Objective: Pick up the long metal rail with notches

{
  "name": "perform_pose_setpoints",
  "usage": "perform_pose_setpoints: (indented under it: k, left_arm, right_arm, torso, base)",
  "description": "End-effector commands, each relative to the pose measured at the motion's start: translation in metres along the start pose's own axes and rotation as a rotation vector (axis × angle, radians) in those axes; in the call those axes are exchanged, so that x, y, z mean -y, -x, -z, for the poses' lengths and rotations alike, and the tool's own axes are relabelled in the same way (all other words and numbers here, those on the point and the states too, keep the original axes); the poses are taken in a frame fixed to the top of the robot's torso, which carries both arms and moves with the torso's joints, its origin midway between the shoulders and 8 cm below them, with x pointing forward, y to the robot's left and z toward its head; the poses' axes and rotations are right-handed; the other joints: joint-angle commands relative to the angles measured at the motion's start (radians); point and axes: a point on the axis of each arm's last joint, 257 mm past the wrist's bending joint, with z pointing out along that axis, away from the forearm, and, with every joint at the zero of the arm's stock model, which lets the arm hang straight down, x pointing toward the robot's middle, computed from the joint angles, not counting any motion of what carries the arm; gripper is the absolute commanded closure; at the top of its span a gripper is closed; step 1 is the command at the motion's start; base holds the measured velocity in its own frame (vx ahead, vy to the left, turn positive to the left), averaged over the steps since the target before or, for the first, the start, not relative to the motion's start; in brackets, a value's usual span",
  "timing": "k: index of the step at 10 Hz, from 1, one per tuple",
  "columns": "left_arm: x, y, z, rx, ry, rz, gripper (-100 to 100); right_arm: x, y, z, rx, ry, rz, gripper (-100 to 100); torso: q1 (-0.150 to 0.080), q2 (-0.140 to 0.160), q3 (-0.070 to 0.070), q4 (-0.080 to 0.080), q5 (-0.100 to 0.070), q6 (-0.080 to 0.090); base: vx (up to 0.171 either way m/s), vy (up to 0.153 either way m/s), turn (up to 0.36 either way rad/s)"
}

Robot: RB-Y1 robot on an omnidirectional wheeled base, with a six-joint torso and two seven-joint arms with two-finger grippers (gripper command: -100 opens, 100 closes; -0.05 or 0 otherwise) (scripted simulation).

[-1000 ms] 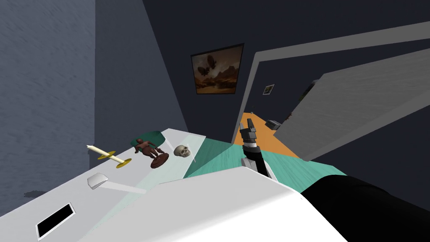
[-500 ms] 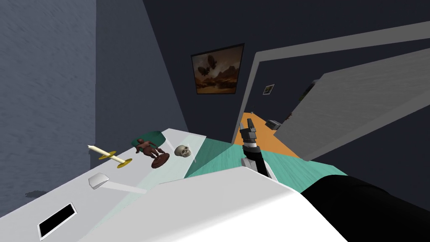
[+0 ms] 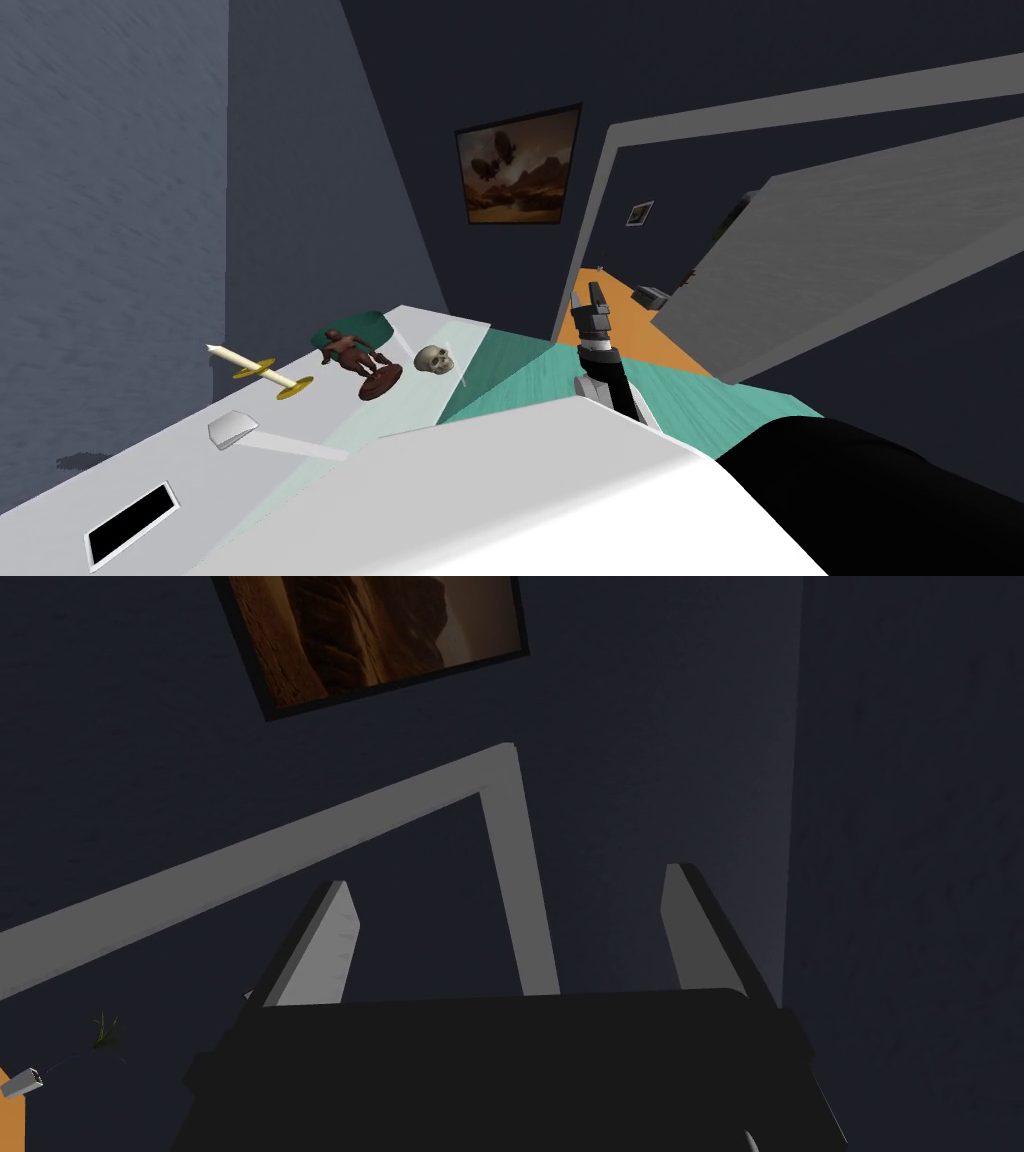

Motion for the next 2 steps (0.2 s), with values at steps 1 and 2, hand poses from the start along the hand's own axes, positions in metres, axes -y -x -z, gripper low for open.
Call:
perform_pose_setpoints:
  k: [1,2]
  left_arm:
    - [0.0,0.0,0.0,0.0,0.0,0.0,100]
    - [0.0009,-0.0003,0.0011,0.0,0.0,0.0,0]
  right_arm:
    - [0.0,0.0,0.0,0.0,0.0,0.0,0]
    - [0.0,0.0,0.0,0.0,0.0,0.0,0]
  torso:
    - [0.0,0.0,0.0,0.0,0.0,0.0]
    - [0.001,0.0,0.0,0.0,0.001,0.0]
  base:
    - [-0.002,-0.023,0.006]
    - [0.0,0.0,0.0]
